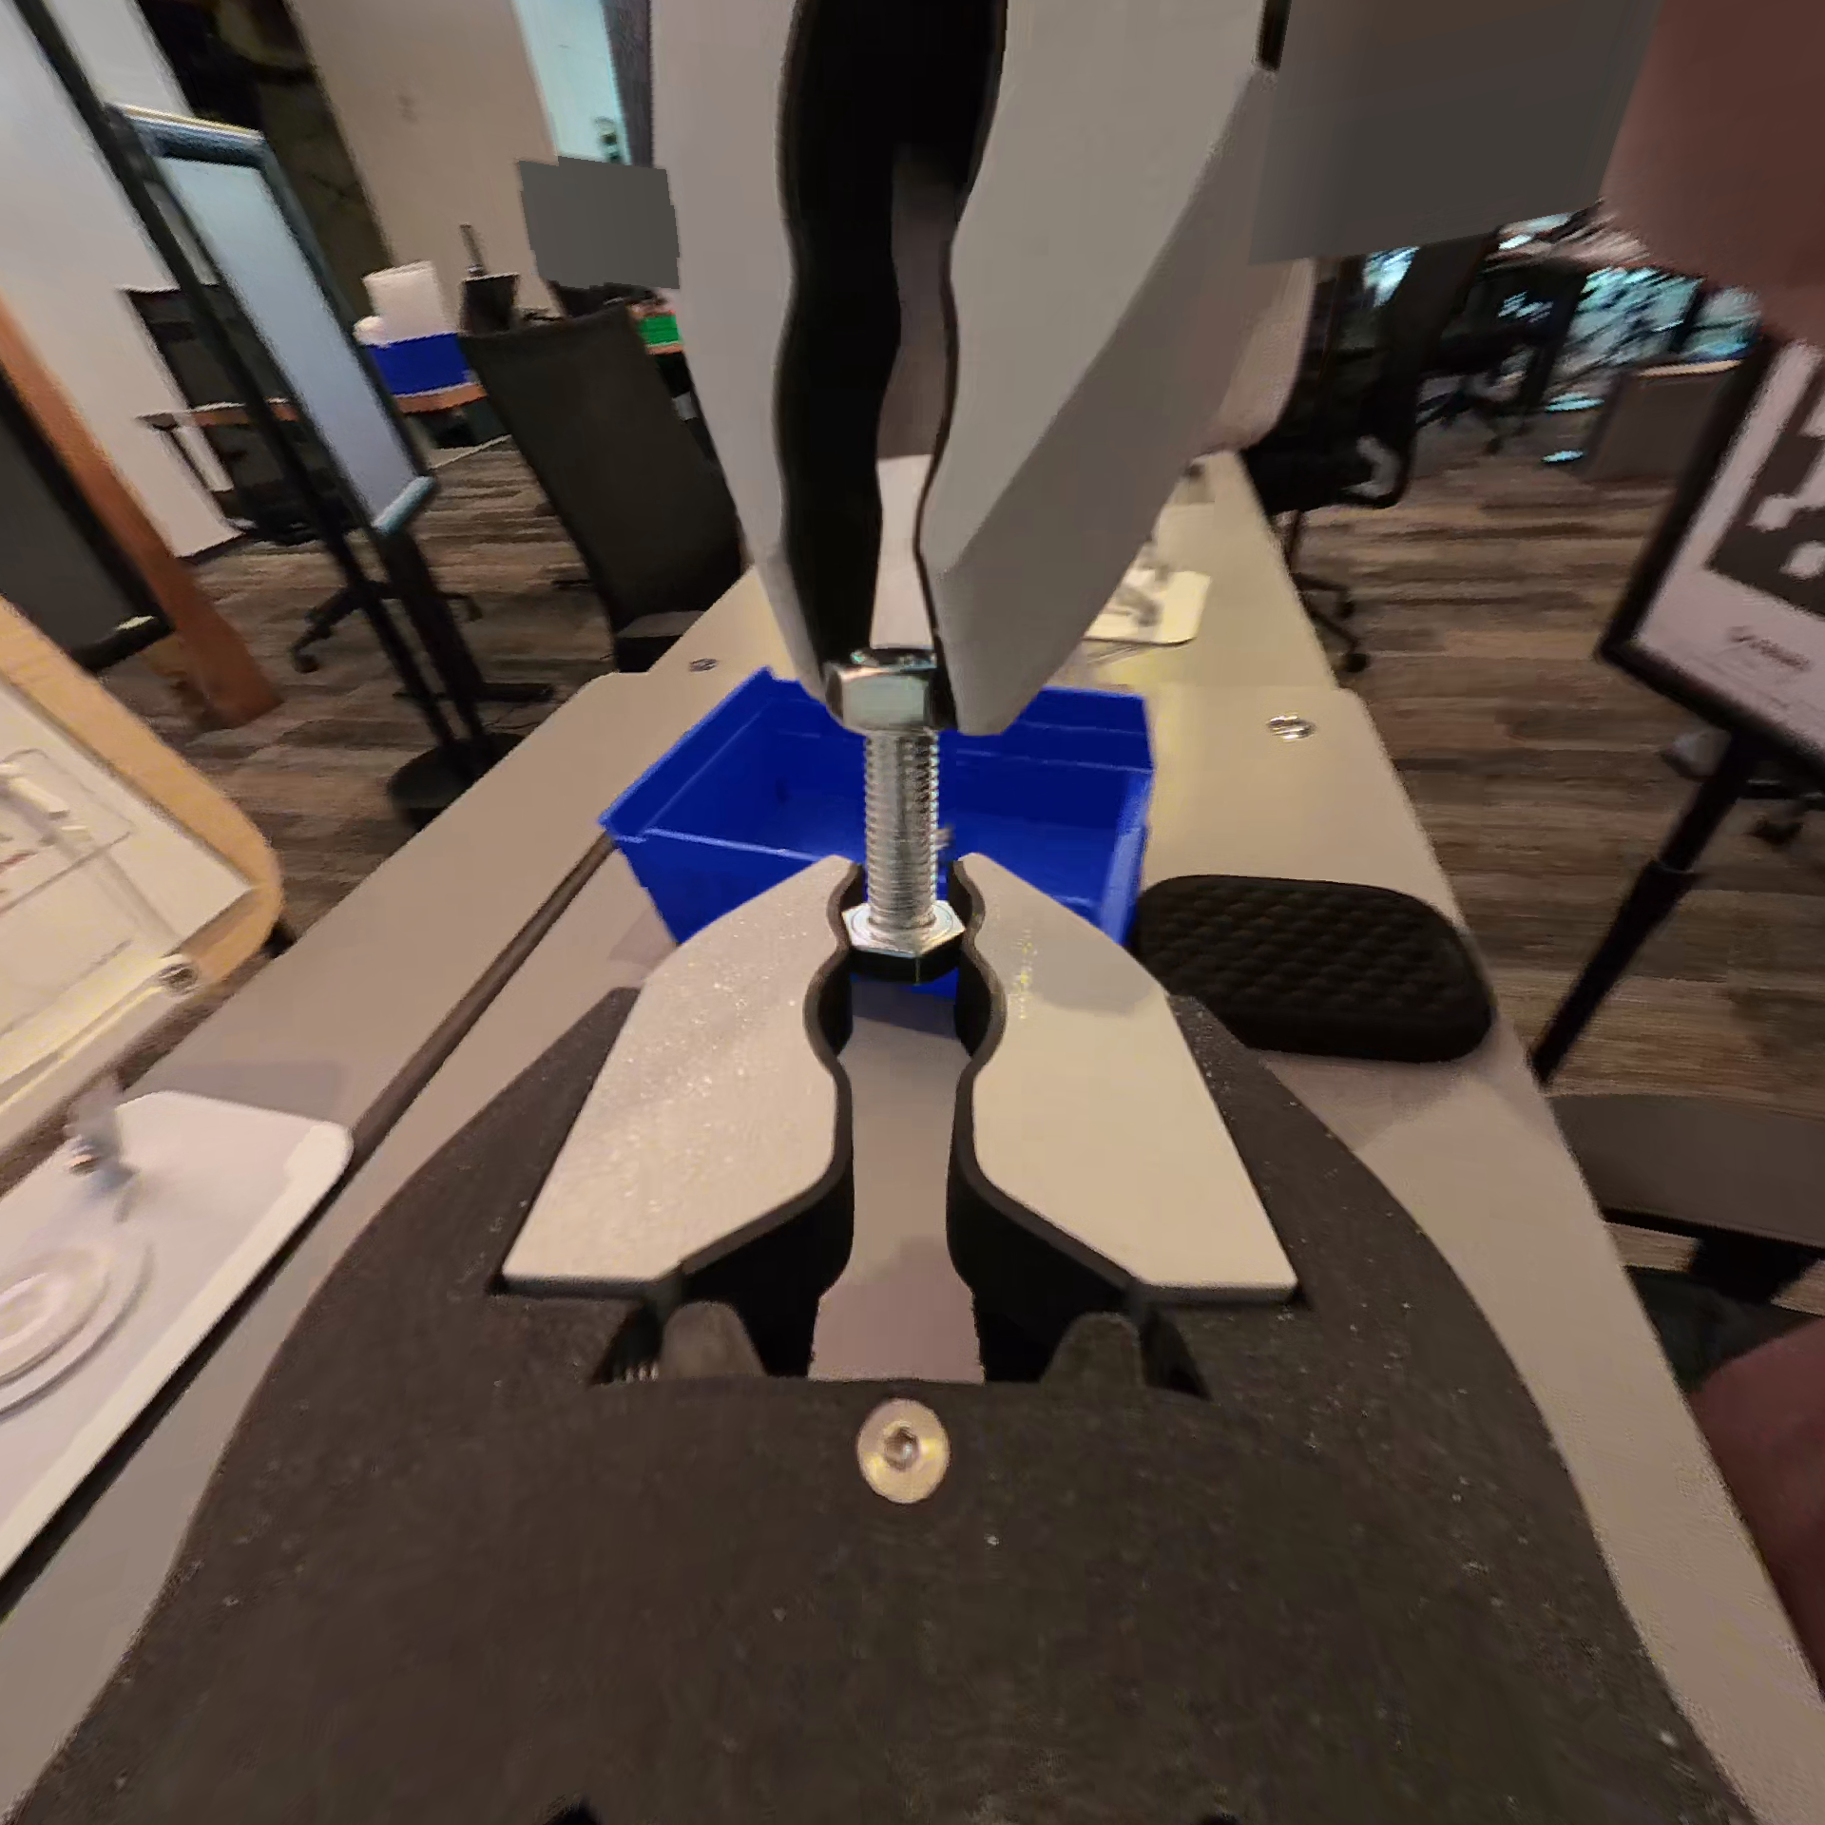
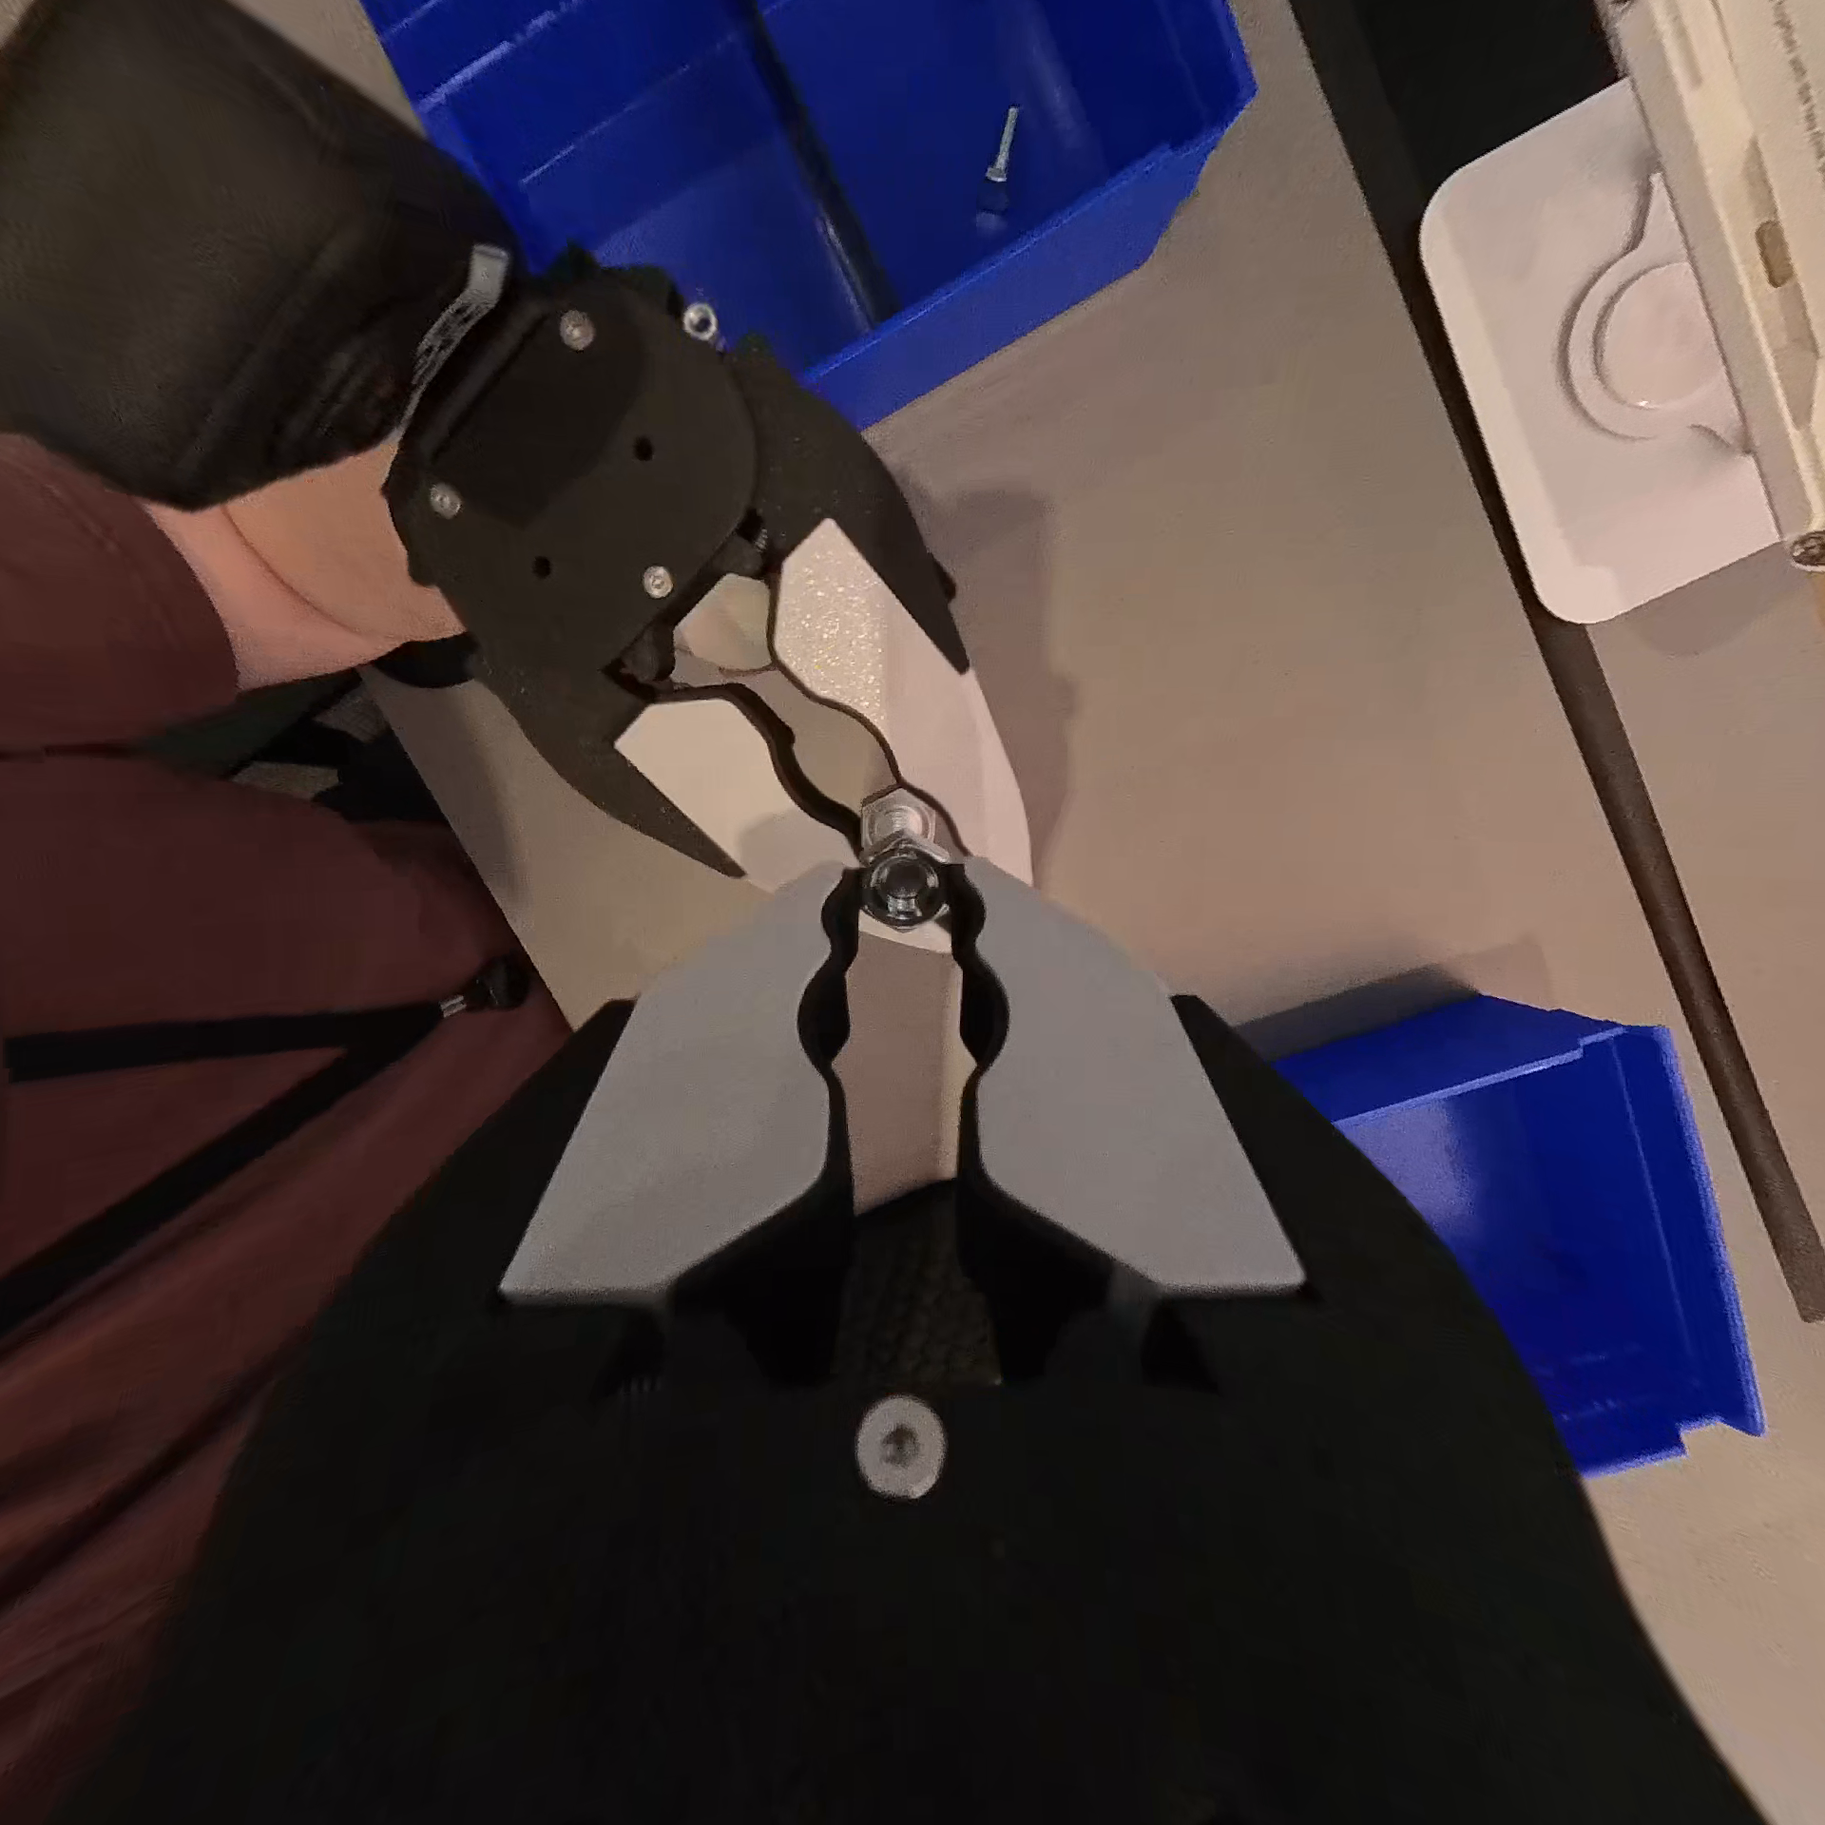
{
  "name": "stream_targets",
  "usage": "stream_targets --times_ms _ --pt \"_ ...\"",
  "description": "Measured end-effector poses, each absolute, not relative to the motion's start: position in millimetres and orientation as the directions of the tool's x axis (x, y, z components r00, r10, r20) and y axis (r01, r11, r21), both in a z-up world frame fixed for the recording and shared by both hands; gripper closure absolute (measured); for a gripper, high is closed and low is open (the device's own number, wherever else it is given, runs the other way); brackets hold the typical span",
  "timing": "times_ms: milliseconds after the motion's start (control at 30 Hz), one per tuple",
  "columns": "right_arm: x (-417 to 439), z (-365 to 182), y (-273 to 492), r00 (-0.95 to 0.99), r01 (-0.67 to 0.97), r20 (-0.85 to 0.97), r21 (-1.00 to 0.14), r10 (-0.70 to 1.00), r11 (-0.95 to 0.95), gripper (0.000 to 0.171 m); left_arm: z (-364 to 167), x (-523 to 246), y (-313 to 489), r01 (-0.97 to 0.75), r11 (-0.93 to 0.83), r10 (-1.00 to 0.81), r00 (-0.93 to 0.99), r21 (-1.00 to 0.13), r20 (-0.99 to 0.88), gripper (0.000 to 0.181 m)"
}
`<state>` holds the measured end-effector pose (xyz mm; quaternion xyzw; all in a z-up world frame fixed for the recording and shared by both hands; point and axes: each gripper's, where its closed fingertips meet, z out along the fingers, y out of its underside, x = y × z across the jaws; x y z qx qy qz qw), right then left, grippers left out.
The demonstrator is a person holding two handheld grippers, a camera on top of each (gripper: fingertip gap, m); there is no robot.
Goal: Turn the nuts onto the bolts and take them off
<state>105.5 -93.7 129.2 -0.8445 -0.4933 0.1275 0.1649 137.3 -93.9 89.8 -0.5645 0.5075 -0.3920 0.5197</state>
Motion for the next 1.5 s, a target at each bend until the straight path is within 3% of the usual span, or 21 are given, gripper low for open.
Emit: stream_targets --times_ms 167,367,567,700,800,967,1167,1500 --pt "99 129 -84 0.561 0.721 -0.068 -0.448 0.825 -0.528 0.153 91 133 -82 -0.18 0.049 -0.95 0.294 -0.982 -0.102 0.166" --pt "96 126 -84 0.571 0.716 -0.083 -0.436 0.817 -0.545 0.152 94 133 -83 -0.165 0.046 -0.952 0.292 -0.985 -0.093 0.166" --pt "87 138 -81 0.495 0.758 0.063 -0.52 0.867 -0.394 0.13 106 126 -89 -0.11 0.029 -0.963 0.262 -0.994 -0.057 0.166" --pt "80 171 -98 0.245 0.788 0.197 -0.611 0.949 -0.077 0.11 113 120 -98 -0.087 0.007 -0.983 0.18 -0.996 -0.022 0.166" --pt "84 184 -132 -0.076 0.756 0.25 -0.616 0.965 0.219 0.116 120 118 -123 -0.057 -0.008 -1.0 -0.009 -0.998 0.009 0.165" --pt "84 176 -157 -0.283 0.752 0.179 -0.569 0.942 0.333 0.127 126 117 -158 -0.033 0.007 -0.976 -0.216 -0.999 0.0 0.166" --pt "80 167 -152 -0.239 0.813 0.057 -0.535 0.969 0.231 0.135 122 121 -164 -0.056 0.089 -0.976 -0.203 -0.994 -0.076 0.165" --pt "83 166 -154 -0.158 0.795 -0.007 -0.593 0.987 0.124 0.145 121 122 -160 -0.066 0.097 -0.982 -0.172 -0.993 -0.085 0.165"
